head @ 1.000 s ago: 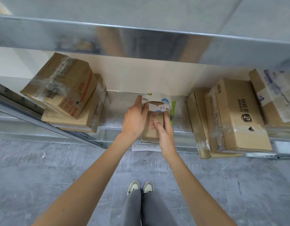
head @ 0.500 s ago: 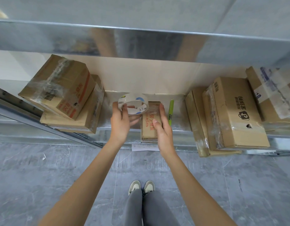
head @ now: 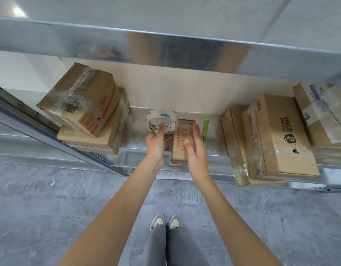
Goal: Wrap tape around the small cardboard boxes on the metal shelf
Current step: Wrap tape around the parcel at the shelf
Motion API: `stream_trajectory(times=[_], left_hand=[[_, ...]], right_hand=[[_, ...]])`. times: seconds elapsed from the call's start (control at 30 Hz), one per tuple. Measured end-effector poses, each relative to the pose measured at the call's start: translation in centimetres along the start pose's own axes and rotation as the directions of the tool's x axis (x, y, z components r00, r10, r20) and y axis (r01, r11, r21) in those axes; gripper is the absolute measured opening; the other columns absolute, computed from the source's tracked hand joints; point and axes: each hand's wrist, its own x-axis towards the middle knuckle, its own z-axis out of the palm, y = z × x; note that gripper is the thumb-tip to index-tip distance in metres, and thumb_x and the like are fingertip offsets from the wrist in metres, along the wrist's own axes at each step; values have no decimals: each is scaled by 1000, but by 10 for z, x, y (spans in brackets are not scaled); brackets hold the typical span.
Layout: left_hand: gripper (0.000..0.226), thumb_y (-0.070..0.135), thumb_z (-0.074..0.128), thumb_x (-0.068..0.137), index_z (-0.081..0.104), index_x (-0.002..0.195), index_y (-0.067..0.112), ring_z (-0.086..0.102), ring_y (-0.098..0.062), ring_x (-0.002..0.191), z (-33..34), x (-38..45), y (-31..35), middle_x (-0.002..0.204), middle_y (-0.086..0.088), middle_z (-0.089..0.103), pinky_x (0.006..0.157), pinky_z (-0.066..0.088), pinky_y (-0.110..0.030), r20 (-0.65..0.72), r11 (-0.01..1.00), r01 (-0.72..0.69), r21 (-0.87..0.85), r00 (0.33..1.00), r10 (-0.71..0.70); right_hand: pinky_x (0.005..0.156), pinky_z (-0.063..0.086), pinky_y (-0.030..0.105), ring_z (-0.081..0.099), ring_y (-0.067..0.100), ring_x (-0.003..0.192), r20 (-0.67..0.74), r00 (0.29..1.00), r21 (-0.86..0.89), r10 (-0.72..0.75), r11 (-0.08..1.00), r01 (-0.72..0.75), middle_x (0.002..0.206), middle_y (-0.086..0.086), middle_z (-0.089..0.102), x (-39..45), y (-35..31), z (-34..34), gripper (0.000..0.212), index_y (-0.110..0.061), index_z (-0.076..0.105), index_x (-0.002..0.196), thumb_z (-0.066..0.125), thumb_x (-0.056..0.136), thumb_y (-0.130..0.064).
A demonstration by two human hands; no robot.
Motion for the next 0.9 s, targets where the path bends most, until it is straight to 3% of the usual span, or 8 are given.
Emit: stream_trajectory(times=[0.13,0.27,0.4,0.57,0.67,0.77,0.83,0.9], left_hand=[[28,12,54,100,54,124,-2,68,-22,85,2,7,-2,107,-16,67,70,59,-23,-70,998,42,-45,996,-45],[32,13,53,101,48,128,-4,68,-25,91,-9,9,-7,113,-22,64,84,55,-30,-52,978,188,-90,980,-193],[31,12,54,100,49,128,0,66,-21,83,-2,13,-7,115,-20,64,89,54,-35,-56,980,170,-104,983,-176],[32,18,56,100,56,126,0,64,-26,86,-4,14,-12,114,-20,65,78,53,-34,-56,988,153,-9,987,-154],[22,16,54,100,57,117,3,64,-25,81,-5,14,-12,107,-19,66,77,53,-33,-44,986,164,-33,985,-166],[11,15,53,101,59,104,6,63,-23,78,-3,13,-12,97,-15,67,77,51,-33,-17,986,162,-37,986,-163],[11,15,53,101,60,104,6,63,-24,80,-4,12,-11,104,-18,67,79,51,-34,-22,988,156,-20,987,-156],[23,16,55,100,58,118,2,59,-28,91,-5,11,-12,119,-25,64,85,47,-38,-39,989,144,7,989,-144]], right_hand=[[121,6,44,7,12,149,35,994,-484,-103,868,107,162,-1,14,10,-1,-10,54,-15,20,153,37,103,-21],[121,2,44,6,14,150,26,996,-595,-91,798,89,161,2,16,8,-6,-6,52,-12,20,154,31,103,-20],[121,0,46,2,14,150,-7,996,-701,-89,711,59,162,2,15,8,-11,-5,55,-12,20,154,29,102,-29],[118,2,50,-1,19,150,10,999,-857,-34,514,26,162,11,10,12,-23,5,107,-3,15,153,23,79,-80],[120,8,47,-1,21,150,35,999,-819,-23,572,42,163,11,1,12,-22,10,94,-3,7,153,44,88,-59],[120,15,42,5,29,149,66,997,-809,-49,582,82,163,4,0,9,-21,11,75,-11,9,155,41,96,-44],[119,15,42,12,37,146,92,994,-825,-66,553,113,163,2,5,8,-22,14,65,-16,14,155,38,99,-37],[117,22,42,21,39,141,96,991,-820,-88,558,129,163,1,10,9,-24,17,59,-21,20,154,38,99,-33]])
